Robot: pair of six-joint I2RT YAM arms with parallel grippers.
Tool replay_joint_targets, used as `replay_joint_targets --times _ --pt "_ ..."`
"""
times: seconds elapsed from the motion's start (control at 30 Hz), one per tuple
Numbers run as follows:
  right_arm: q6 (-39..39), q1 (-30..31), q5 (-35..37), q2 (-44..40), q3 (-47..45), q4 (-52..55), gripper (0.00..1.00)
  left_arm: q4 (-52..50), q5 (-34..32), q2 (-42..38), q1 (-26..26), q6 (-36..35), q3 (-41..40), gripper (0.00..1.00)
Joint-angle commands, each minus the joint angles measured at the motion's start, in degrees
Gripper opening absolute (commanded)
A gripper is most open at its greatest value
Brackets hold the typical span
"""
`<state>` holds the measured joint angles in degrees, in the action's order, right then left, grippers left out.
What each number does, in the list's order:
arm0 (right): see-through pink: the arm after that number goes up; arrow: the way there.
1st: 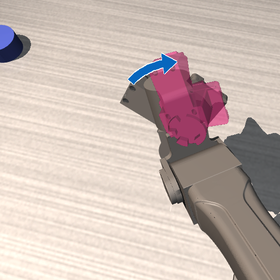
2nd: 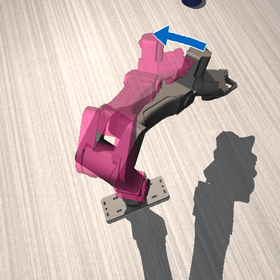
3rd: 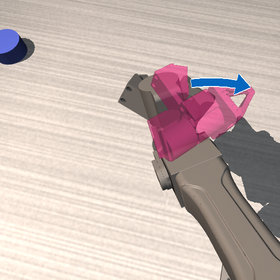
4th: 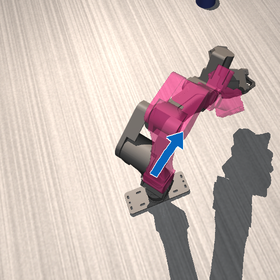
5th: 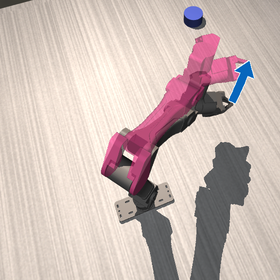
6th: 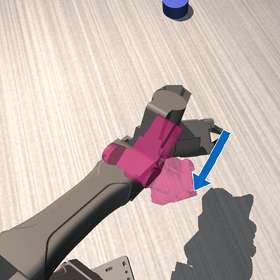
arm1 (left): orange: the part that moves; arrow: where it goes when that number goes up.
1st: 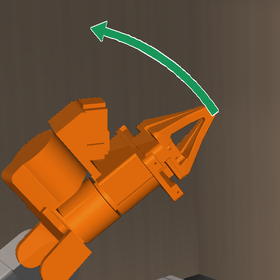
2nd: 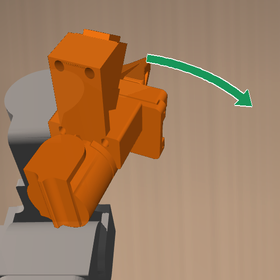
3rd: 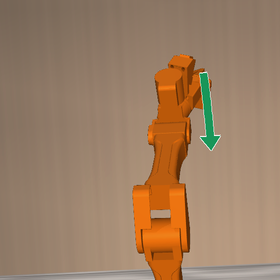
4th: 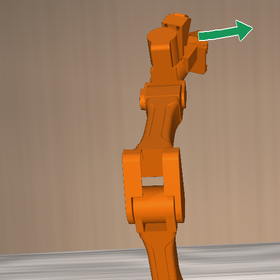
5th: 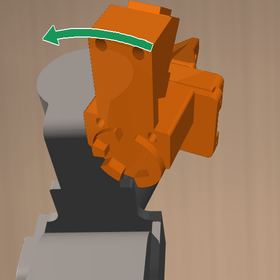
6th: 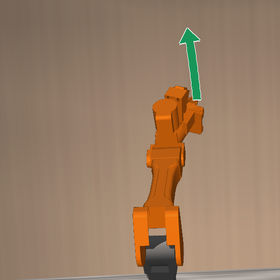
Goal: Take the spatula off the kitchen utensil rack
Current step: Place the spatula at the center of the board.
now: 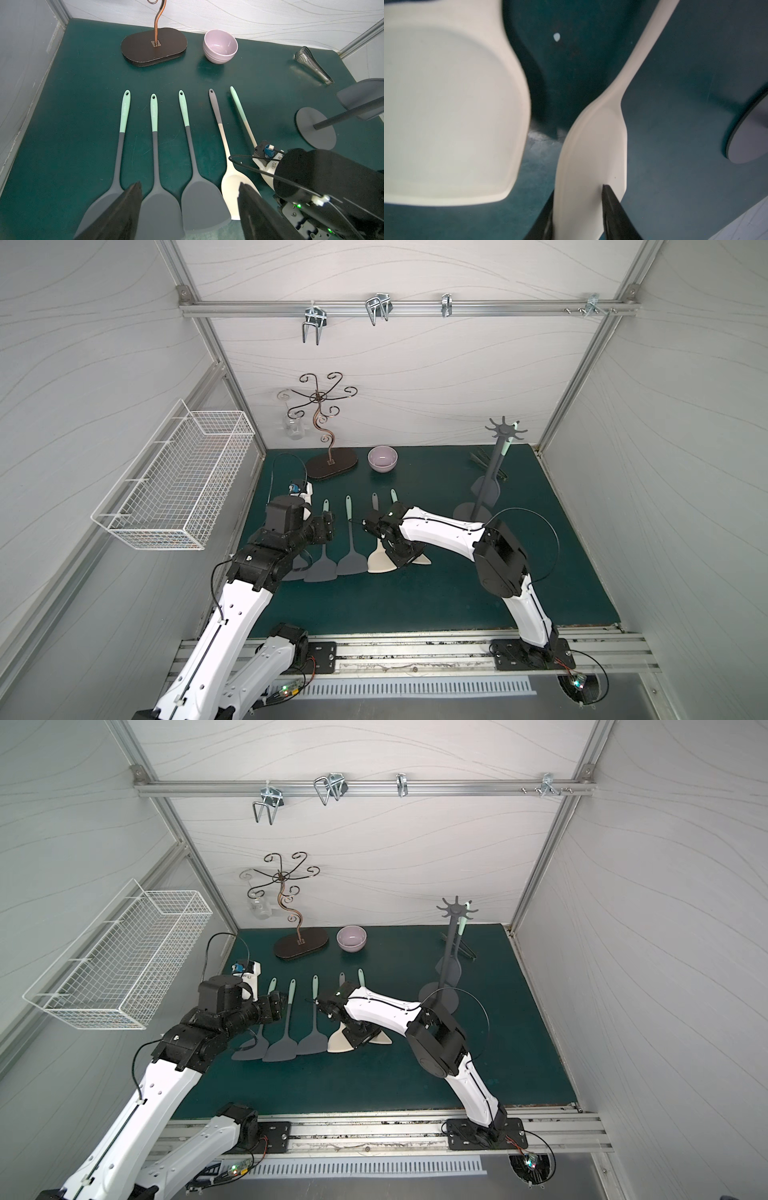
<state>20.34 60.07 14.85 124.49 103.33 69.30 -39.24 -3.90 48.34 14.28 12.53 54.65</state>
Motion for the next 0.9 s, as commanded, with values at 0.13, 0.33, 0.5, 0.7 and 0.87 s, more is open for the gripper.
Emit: replay_joint_targets --times 0.13,0.33,0.5,0.7,0.87 --pt "2.86 -2.14 -5.82 -1.21 2.84 -0.16 0.40 1.28 -0.59 -0.93 -0.31 -0.80 -0.34 0.77" --pt "3.88 -4.07 -8.24 -4.07 3.46 -0.41 0.43 1.27 -0.58 -1.21 -0.31 -0.91 -0.50 0.77" --pt "4.65 -6.05 -9.79 -7.35 3.09 -1.47 0.46 1.36 -0.39 -1.15 -0.31 -0.91 -0.60 0.77" --pt "5.40 -7.82 -13.88 -11.05 2.21 -4.78 0.48 1.49 -0.23 -0.92 -0.29 -0.91 -0.78 0.77" --pt "5.68 -8.93 -14.89 -12.65 1.89 -6.14 0.48 1.45 0.18 -0.79 -0.31 -0.93 -0.63 0.77"
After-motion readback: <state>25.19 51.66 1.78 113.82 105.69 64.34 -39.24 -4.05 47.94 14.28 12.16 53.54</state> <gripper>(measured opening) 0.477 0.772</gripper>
